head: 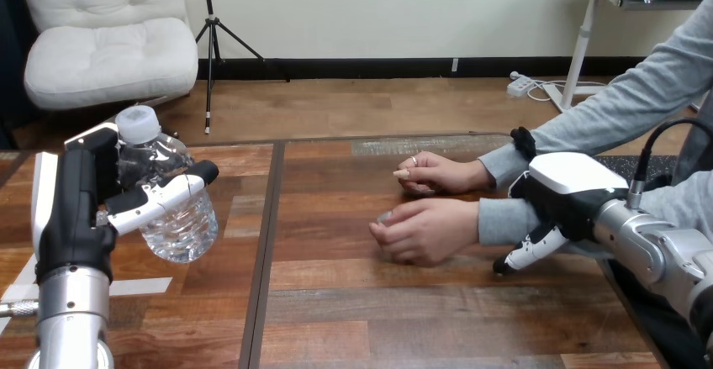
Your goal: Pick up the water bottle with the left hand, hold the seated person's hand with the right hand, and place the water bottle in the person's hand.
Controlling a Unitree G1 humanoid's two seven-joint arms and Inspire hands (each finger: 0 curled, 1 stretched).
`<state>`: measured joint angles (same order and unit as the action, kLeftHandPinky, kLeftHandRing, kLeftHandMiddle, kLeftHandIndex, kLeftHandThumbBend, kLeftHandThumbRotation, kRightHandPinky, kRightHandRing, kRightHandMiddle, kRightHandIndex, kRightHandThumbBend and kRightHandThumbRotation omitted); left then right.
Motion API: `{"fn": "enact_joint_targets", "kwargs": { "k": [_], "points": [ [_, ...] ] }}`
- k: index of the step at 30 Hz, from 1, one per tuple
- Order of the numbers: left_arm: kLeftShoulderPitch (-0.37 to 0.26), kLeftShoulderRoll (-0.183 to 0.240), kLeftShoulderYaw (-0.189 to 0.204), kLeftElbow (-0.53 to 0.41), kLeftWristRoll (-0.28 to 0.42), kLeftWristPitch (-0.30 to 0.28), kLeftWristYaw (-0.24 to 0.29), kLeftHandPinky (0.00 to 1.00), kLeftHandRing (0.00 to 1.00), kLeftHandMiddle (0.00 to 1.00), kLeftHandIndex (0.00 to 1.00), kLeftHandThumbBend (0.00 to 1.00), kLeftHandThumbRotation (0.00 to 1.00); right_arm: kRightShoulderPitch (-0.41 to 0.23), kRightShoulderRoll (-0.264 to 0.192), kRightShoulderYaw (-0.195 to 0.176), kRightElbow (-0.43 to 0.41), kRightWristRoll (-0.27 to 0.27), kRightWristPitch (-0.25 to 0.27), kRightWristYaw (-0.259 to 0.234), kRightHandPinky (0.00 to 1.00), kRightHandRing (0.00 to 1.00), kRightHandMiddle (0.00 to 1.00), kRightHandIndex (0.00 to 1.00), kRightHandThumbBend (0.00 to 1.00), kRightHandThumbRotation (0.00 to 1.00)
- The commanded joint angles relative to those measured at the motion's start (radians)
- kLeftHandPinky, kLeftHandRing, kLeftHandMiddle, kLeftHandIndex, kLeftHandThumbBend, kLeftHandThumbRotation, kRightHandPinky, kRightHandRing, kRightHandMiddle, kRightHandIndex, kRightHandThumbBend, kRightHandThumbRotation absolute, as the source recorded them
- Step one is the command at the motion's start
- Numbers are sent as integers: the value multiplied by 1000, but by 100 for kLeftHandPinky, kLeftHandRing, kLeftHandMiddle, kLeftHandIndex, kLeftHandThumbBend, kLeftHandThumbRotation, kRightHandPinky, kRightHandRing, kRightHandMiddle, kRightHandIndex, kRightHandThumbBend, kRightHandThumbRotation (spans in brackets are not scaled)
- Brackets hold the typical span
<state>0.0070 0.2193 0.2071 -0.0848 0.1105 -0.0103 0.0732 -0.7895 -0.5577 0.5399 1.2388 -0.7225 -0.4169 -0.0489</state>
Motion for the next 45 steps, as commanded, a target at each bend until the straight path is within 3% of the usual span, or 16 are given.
{"fn": "enact_joint_targets", "kwargs": {
  "k": [1, 6, 23, 45],
  "points": [
    [-41, 7, 1, -53, 0, -25, 4, 31, 37, 42, 43, 67, 0, -57, 22, -11, -14, 12, 2, 14, 38, 45, 52, 56, 100, 45],
    [-41, 9, 1, -52, 1, -29, 3, 31, 37, 42, 43, 67, 0, -62, 25, -7, -13, 7, 11, 22, 45, 52, 59, 59, 100, 46],
    [-41, 5, 2, -49, -6, -36, 3, 31, 37, 42, 43, 67, 0, -81, 29, 17, -18, -33, 27, 31, 54, 66, 69, 68, 100, 52],
    [-37, -2, 2, -56, -8, -27, 6, 31, 37, 41, 43, 67, 0, -92, 42, 11, -21, -41, 32, 20, 53, 65, 68, 69, 100, 48]
  ]
}}
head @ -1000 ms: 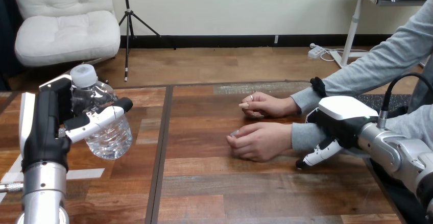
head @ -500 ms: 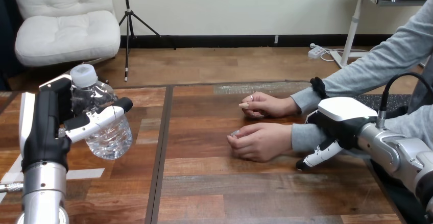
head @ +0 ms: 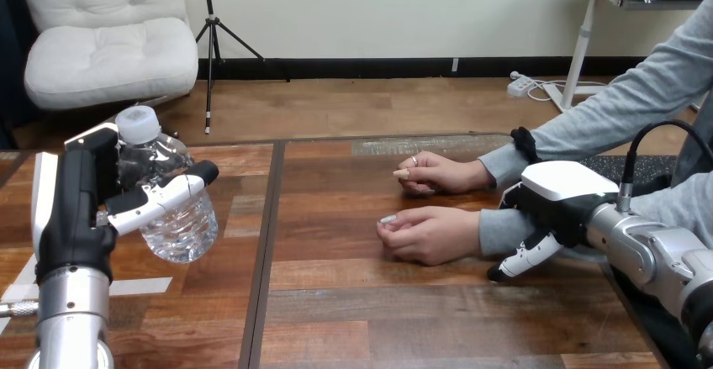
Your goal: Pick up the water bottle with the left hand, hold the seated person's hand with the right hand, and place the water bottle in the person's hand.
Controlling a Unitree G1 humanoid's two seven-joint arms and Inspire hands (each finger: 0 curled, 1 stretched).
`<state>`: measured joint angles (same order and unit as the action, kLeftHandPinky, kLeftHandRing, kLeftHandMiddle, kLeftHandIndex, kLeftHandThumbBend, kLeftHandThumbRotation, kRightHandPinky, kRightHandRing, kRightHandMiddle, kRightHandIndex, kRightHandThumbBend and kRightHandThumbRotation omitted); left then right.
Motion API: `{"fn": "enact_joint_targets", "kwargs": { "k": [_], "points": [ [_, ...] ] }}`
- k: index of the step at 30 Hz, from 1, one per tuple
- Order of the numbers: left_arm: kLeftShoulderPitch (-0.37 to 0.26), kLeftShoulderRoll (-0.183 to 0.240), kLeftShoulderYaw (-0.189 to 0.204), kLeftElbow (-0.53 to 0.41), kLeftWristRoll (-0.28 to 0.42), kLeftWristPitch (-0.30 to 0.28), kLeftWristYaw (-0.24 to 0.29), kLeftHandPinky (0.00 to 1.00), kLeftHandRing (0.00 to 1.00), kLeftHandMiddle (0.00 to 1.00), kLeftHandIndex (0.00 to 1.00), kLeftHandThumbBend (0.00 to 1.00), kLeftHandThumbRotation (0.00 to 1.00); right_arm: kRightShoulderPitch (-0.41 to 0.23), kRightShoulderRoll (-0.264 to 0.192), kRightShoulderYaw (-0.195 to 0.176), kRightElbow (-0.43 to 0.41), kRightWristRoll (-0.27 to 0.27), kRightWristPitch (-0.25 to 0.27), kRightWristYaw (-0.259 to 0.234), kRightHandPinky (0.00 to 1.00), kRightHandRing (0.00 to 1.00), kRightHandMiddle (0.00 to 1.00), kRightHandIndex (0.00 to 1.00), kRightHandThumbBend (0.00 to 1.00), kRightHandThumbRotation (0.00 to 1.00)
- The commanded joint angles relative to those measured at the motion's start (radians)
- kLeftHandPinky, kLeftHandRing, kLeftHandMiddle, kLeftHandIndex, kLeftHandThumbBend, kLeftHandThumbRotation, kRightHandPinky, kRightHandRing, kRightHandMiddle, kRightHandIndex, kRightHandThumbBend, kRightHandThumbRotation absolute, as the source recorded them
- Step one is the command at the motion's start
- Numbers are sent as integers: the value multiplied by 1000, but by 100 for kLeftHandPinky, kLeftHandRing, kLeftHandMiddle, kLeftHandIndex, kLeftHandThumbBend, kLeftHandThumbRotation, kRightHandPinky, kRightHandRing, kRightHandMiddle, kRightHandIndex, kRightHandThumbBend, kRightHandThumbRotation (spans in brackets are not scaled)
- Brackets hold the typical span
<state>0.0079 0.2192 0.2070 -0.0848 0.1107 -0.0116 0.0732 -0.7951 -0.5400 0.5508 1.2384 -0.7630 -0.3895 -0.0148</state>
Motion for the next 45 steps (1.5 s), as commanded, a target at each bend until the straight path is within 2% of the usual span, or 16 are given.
{"fn": "enact_joint_targets", "kwargs": {
  "k": [1, 20, 27, 33, 39, 45],
  "points": [
    [-37, -1, 2, -57, -8, -26, 5, 31, 37, 41, 43, 67, 0, -87, 25, 0, -21, 0, 4, -14, 53, 65, 68, 69, 100, 48],
    [-31, -4, 2, -69, -10, -10, 3, 31, 37, 42, 43, 67, 0, -98, 35, -21, -25, 25, 6, 27, 51, 62, 65, 65, 100, 37],
    [-31, -3, 2, -68, -8, -12, 3, 31, 37, 42, 43, 67, 0, -97, 37, -21, -23, 23, -1, 8, 49, 58, 62, 63, 100, 32],
    [-29, -6, 3, -73, -15, -10, 2, 31, 37, 42, 43, 66, 0, -91, 38, -31, -28, 32, -9, -8, 45, 52, 57, 58, 99, 26],
    [-28, -2, 2, -66, -10, -24, 2, 31, 37, 42, 43, 66, 0, -87, 43, -44, -29, 48, -12, -20, 36, 42, 48, 53, 97, 18],
    [-27, -5, 3, -73, -15, -9, 2, 31, 37, 42, 43, 66, 0, -84, 43, -44, -32, 52, -19, -27, 29, 34, 41, 49, 94, 12]
  ]
}}
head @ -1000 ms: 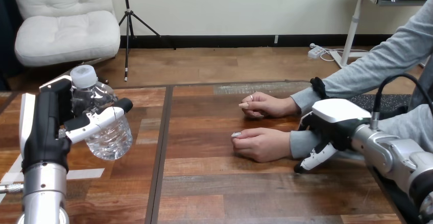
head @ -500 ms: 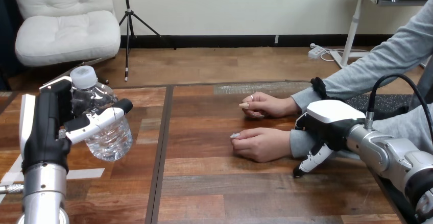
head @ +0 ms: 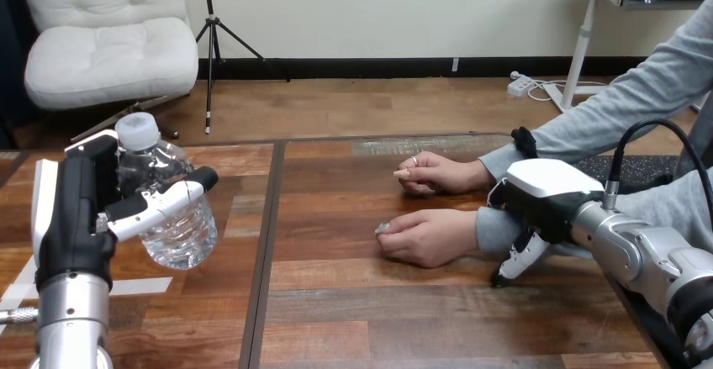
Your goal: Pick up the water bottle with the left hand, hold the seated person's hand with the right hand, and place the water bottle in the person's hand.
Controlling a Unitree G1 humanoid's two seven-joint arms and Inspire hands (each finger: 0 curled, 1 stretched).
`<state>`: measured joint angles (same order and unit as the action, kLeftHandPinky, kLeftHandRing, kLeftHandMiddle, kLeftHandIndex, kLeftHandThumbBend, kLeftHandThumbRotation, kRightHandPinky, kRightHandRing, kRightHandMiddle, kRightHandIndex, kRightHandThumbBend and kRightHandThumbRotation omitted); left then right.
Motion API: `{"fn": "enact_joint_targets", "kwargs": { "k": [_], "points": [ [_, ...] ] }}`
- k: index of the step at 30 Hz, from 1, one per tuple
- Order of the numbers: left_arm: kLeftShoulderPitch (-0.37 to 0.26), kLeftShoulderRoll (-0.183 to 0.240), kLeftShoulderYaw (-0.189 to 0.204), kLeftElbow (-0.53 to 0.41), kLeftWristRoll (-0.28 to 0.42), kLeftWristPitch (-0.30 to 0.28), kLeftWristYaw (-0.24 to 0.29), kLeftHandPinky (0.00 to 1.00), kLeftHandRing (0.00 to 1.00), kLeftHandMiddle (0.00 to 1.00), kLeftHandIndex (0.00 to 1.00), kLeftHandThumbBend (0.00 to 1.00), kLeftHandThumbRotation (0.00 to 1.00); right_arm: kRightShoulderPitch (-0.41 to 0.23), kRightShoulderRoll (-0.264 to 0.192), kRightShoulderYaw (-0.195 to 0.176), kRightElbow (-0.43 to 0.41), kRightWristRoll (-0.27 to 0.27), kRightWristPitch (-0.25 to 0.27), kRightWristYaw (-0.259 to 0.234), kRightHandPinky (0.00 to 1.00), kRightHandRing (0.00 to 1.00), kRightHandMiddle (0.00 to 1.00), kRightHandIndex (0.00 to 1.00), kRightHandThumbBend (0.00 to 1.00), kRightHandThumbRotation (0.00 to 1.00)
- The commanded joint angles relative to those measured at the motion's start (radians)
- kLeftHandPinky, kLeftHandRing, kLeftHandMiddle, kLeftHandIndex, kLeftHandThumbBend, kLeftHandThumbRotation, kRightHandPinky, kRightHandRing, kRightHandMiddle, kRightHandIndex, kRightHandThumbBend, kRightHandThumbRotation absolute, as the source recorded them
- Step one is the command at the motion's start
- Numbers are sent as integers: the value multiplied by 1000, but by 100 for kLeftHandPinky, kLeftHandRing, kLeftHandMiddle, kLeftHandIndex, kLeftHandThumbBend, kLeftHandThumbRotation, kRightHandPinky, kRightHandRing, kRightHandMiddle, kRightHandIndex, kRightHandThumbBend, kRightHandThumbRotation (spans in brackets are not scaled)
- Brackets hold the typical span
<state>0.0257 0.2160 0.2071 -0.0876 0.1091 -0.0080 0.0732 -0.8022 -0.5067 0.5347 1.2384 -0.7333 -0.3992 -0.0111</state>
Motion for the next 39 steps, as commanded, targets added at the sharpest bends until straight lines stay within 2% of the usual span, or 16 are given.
{"fn": "enact_joint_targets", "kwargs": {
  "k": [1, 11, 26, 39],
  "points": [
    [-46, -2, 3, -69, -14, -15, 2, 31, 37, 42, 43, 66, 0, -76, 9, -27, -33, 23, -11, -32, 28, 33, 41, 48, 93, 11],
    [-44, 0, 0, -69, -5, -18, 6, 31, 37, 42, 43, 66, 0, -76, 6, -21, -35, 29, -14, -28, 26, 31, 38, 45, 92, 1],
    [-44, -1, 7, -70, -23, -24, 1, 31, 36, 41, 43, 66, 0, -75, 4, -24, -30, 40, -7, -13, 24, 29, 36, 44, 90, 0],
    [-42, 3, 5, -67, -18, -29, 3, 31, 36, 41, 43, 66, 0, -72, 0, -20, -28, 38, -13, -35, 24, 28, 35, 40, 86, 0]
  ]
}}
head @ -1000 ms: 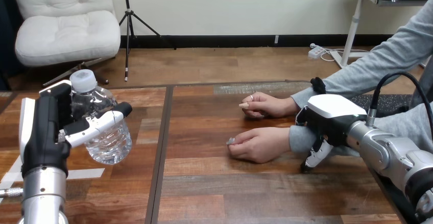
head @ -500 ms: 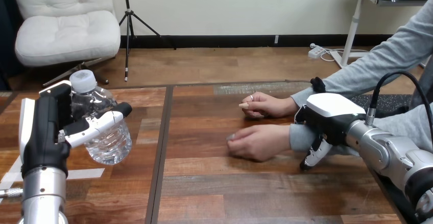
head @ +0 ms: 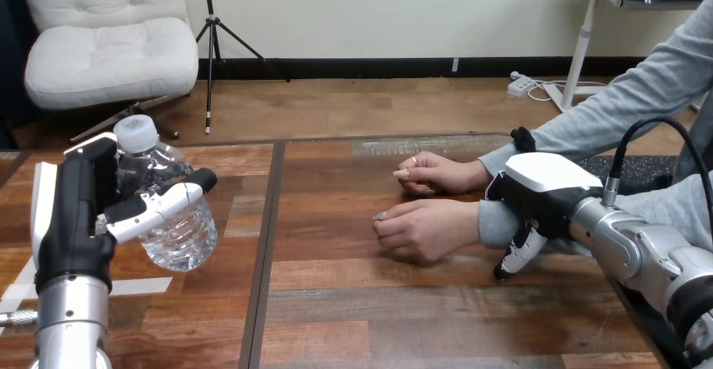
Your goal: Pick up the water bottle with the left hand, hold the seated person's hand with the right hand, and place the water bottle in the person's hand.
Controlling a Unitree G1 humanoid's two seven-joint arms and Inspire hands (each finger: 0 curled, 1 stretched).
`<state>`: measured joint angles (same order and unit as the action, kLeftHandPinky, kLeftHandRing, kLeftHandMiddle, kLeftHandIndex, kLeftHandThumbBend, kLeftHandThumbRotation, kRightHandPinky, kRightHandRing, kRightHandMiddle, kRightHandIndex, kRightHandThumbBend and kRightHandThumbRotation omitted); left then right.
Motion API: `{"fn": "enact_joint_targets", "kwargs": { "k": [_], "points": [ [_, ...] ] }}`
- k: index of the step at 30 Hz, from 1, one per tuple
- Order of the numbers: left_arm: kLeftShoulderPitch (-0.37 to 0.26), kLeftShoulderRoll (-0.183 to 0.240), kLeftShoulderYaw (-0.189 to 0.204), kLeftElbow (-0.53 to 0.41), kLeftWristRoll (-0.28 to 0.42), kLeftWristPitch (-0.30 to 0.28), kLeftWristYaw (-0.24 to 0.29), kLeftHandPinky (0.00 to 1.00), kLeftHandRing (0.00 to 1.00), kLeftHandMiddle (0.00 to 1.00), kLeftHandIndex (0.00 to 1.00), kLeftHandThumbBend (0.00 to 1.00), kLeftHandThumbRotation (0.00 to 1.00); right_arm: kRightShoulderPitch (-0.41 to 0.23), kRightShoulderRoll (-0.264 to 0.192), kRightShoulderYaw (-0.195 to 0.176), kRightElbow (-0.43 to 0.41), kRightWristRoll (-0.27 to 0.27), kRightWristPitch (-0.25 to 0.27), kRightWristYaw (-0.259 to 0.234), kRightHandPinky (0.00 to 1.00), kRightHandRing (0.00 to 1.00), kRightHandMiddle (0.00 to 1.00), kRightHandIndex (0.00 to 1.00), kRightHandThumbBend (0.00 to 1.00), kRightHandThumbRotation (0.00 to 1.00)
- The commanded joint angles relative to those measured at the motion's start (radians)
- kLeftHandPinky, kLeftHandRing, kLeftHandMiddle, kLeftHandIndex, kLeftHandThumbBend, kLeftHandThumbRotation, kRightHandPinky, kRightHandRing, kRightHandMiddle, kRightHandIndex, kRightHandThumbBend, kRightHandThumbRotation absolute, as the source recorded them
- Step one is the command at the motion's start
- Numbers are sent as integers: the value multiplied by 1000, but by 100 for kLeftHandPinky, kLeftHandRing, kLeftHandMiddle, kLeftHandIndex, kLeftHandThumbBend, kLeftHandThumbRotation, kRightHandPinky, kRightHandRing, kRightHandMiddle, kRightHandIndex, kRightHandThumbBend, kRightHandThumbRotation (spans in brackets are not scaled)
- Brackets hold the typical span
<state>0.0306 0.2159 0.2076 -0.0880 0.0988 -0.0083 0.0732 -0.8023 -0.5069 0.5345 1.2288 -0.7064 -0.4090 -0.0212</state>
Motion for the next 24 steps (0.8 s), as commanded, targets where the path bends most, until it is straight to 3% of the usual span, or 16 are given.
{"fn": "enact_joint_targets", "kwargs": {
  "k": [1, 24],
  "points": [
    [-46, 4, 4, -68, -6, -27, 3, 31, 36, 41, 43, 66, 0, -72, 0, -19, -19, 9, -5, -29, 24, 28, 35, 39, 86, 0],
    [-48, 4, 4, -63, -7, -31, 4, 31, 36, 41, 43, 66, 0, -68, -4, -14, -19, 3, -18, -53, 21, 25, 32, 35, 75, 0]
  ]
}}
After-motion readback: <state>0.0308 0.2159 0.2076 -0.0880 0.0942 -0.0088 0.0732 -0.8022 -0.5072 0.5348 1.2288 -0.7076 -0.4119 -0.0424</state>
